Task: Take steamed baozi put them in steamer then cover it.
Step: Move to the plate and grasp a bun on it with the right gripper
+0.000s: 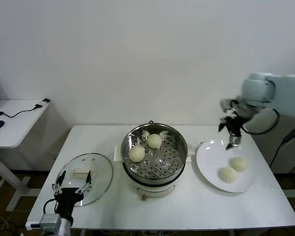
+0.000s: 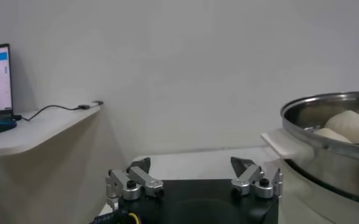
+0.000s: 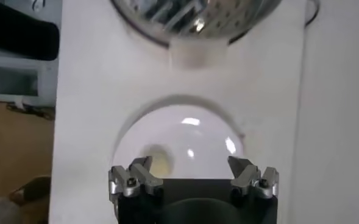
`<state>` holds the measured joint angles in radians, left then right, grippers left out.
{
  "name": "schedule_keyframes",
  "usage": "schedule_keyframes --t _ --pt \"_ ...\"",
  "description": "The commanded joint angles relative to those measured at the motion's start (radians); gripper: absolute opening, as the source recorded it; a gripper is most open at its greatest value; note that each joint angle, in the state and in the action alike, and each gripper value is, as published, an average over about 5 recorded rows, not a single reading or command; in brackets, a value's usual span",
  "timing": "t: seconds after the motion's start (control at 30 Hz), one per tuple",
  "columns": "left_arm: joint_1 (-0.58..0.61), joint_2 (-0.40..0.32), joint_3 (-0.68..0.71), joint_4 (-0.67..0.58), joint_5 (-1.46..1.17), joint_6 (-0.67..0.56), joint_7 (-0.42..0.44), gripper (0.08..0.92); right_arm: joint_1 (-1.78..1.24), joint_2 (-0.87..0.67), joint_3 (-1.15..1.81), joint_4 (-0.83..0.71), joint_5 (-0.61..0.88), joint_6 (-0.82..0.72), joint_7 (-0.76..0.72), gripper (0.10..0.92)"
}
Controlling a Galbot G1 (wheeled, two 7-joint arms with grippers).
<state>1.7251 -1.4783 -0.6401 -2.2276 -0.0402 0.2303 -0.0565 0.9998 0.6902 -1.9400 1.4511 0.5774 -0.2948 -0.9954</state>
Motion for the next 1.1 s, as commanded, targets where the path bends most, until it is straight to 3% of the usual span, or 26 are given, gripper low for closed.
schedule_keyframes --t 0.03,0.3,1.1 --pt "-0.009 -0.005 0.0 0.001 0.002 0.004 0.0 0.823 -0.287 -0.192 0.134 -0.042 -0.16 0.038 -0.014 0.823" --pt "-0.004 -0.012 0.004 0.001 0.02 0.006 0.001 0.823 -0.594 -0.157 0.435 -0.161 -0.243 0.015 0.035 0.823" --pt "-0.003 -0.017 0.023 0.001 0.052 0.011 -0.001 0.823 -0.798 -0.076 0.619 -0.28 -0.313 -0.018 0.1 0.819"
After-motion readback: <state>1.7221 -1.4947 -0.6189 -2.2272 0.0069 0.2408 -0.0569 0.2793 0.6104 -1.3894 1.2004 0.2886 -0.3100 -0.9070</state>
